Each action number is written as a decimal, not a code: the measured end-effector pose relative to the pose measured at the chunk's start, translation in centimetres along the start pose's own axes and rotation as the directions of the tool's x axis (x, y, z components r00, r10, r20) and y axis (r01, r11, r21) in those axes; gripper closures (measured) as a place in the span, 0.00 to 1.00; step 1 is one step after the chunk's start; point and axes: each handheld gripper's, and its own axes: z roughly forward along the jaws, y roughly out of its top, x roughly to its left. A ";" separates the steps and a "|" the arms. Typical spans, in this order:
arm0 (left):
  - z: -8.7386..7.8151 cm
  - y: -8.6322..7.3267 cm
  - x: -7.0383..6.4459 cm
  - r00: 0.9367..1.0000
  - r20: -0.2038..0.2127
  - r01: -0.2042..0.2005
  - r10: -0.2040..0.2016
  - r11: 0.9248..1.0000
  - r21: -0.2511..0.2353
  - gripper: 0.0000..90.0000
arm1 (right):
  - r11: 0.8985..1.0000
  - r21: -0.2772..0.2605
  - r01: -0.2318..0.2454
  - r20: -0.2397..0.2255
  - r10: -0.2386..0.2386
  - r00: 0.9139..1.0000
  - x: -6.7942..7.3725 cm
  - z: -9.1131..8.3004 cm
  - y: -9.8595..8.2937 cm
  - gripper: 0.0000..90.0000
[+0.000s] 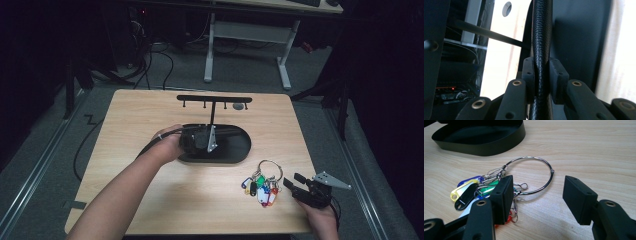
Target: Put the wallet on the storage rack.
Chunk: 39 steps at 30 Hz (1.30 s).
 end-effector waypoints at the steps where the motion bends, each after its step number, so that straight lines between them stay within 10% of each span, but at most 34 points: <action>1: 0.3 0.0 0.1 1.000 -0.002 -0.006 0.006 1.000 -0.001 0.86 | 1.000 0.000 -0.001 -0.001 0.001 1.000 0.0 0.0 0.0 0.47; 20: 3.5 -1.4 -0.2 0.996 0.008 -0.091 0.091 0.994 0.059 0.85 | 1.000 0.022 -0.007 -0.010 0.007 1.000 -0.1 0.4 -0.3 0.47; 39: 4.5 -1.9 -2.0 0.992 0.084 -0.100 0.090 0.988 0.120 0.80 | 0.999 0.032 0.002 -0.014 -0.002 1.000 0.3 0.6 -0.3 0.47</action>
